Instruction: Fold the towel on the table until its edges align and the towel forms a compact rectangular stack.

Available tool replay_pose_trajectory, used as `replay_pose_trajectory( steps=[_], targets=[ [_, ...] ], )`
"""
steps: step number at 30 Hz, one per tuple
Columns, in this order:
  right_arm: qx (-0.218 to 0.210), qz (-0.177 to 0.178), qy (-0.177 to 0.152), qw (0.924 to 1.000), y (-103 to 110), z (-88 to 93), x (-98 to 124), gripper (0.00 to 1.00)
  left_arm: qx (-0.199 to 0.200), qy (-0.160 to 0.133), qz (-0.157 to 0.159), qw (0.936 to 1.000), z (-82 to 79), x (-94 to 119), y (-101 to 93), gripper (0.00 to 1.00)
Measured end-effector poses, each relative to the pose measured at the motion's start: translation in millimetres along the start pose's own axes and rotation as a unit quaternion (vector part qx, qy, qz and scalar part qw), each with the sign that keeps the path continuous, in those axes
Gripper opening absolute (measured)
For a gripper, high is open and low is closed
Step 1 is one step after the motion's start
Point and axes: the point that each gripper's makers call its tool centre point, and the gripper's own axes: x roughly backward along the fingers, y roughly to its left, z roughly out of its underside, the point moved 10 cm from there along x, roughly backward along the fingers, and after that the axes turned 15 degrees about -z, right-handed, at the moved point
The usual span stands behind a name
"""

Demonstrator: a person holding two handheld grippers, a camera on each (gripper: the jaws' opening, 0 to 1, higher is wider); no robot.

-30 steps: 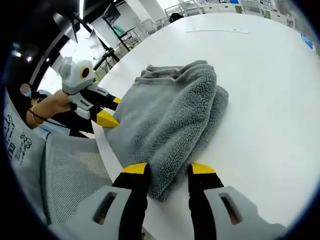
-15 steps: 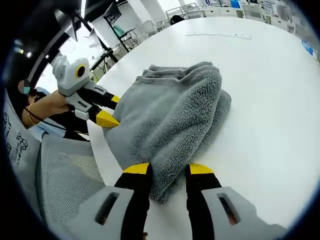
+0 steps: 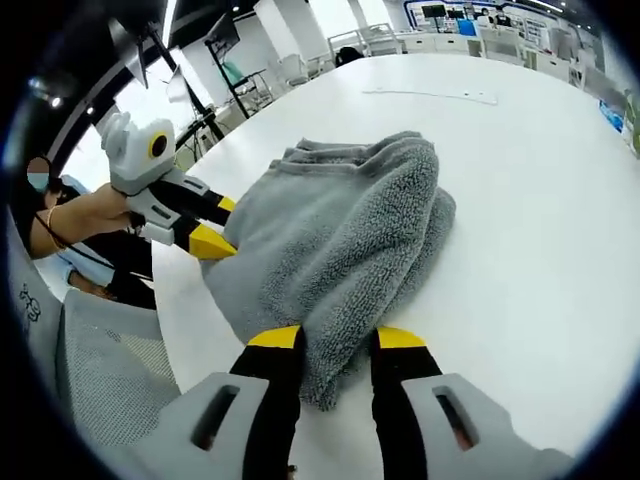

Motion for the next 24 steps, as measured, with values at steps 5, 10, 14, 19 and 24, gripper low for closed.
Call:
replay_pose_trajectory(
  steps=[5,10,14,19,24],
  targets=[
    [-0.002,0.005,-0.013,0.9999,-8.7,-10.0,-4.2,0.25,-0.007,-0.003,-0.006,0.9999,-11.7,-9.1,12.2,0.25],
    [-0.002,0.009,-0.017,0.9998,-18.4,-21.1,-8.1,0.24,-0.013,-0.012,-0.009,0.9998,-20.0,-18.4,20.5,0.24],
    [0.007,0.019,-0.012,0.9997,-23.0,-30.8,-10.3,0.24,-0.009,-0.015,-0.011,0.9998,-26.0,-23.8,27.4,0.24],
    [0.013,0.028,-0.012,0.9995,-32.6,-42.5,-13.6,0.24,-0.012,-0.036,-0.021,0.9991,-31.8,-30.5,33.7,0.23],
    [0.011,0.035,-0.015,0.9992,-41.6,-53.6,-18.6,0.24,0.008,-0.044,-0.029,0.9986,-39.1,-38.8,40.5,0.22]
  ],
)
